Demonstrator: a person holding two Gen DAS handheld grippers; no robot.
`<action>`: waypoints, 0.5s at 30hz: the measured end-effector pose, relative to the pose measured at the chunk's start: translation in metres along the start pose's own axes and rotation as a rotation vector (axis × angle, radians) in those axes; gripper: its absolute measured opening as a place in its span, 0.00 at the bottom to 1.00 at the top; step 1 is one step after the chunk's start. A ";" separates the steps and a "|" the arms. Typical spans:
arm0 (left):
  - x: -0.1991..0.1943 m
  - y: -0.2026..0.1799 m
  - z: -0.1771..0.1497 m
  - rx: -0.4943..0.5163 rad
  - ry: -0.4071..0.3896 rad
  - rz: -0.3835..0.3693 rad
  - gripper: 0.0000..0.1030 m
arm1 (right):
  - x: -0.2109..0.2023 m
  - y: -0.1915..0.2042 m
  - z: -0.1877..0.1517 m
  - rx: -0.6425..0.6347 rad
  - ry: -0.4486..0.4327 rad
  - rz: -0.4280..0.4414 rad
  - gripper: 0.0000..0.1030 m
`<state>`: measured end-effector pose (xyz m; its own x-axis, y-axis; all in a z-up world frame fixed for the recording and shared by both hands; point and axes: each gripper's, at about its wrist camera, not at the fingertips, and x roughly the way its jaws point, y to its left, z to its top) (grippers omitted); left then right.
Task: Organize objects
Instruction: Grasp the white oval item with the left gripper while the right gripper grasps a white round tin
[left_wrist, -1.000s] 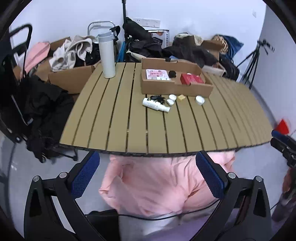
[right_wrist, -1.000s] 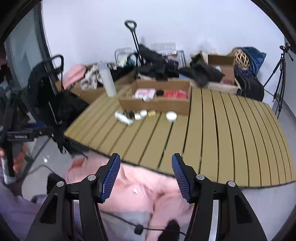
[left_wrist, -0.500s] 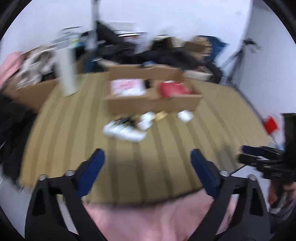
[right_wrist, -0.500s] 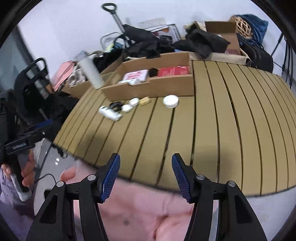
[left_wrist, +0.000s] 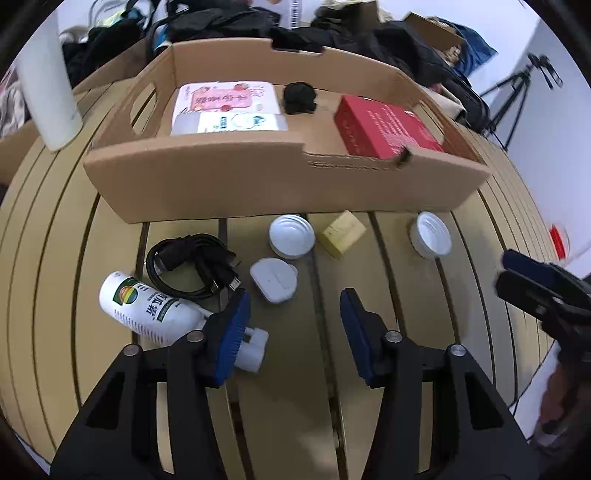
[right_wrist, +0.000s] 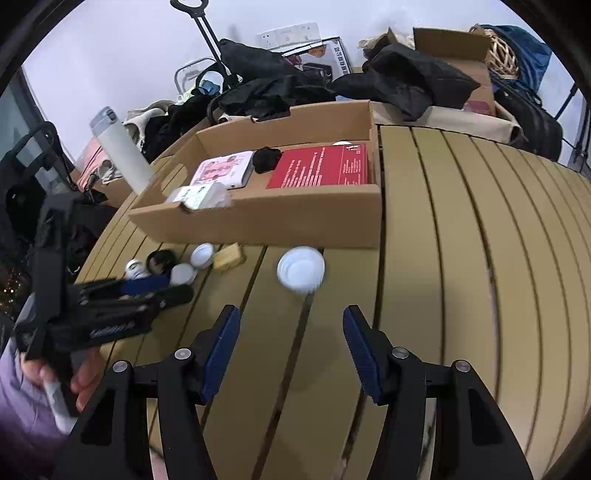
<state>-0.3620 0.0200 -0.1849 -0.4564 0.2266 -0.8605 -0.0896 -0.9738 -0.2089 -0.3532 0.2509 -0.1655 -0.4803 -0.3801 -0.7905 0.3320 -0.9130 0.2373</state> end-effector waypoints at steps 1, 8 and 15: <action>0.002 0.001 0.000 -0.006 0.001 0.000 0.34 | 0.008 0.000 0.004 -0.007 0.000 -0.007 0.60; 0.011 -0.014 0.007 0.058 -0.027 0.095 0.27 | 0.042 0.011 0.015 -0.072 -0.014 -0.032 0.60; 0.012 -0.023 0.006 0.079 -0.007 0.111 0.19 | 0.060 0.015 0.009 -0.081 0.021 -0.037 0.33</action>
<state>-0.3710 0.0445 -0.1875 -0.4736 0.1176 -0.8729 -0.1074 -0.9914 -0.0753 -0.3848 0.2133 -0.2045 -0.4763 -0.3427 -0.8098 0.3796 -0.9108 0.1621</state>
